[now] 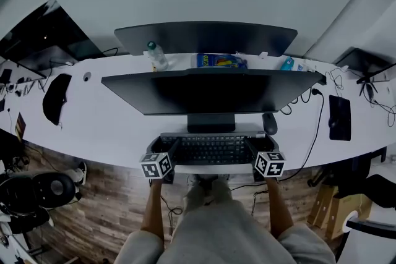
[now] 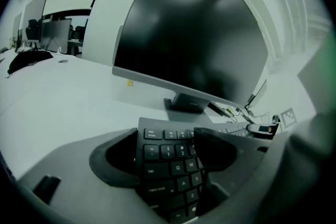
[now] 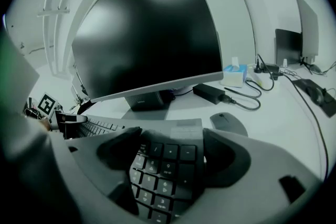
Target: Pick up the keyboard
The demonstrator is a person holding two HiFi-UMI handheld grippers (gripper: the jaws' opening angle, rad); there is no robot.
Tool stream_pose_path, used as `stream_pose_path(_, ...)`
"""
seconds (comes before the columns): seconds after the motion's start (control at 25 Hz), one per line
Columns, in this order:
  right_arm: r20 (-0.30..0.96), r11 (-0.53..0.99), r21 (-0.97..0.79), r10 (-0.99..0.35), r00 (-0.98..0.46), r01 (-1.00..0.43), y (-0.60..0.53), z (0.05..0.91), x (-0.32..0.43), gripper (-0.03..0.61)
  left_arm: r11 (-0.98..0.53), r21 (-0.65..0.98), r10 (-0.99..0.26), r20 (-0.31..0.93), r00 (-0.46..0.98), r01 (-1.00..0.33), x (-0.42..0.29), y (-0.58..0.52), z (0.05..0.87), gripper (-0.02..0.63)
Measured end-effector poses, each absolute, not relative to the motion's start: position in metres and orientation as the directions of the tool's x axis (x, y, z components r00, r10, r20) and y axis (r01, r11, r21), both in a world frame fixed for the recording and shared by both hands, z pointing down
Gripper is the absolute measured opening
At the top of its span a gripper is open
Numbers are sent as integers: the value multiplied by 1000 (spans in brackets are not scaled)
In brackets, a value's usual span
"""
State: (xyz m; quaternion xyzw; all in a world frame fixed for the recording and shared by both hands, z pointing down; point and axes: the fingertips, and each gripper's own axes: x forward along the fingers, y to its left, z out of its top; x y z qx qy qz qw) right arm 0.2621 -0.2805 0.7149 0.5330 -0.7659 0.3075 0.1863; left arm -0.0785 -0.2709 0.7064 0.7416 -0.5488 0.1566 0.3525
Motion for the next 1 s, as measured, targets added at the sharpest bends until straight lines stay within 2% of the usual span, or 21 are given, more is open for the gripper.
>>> stream_pose_path(1.0, 385, 304, -183, -853, -352, -935, -289, 572, 267, 362, -246, 296, -844, 402, 354, -923, -74, -280, 567, 316)
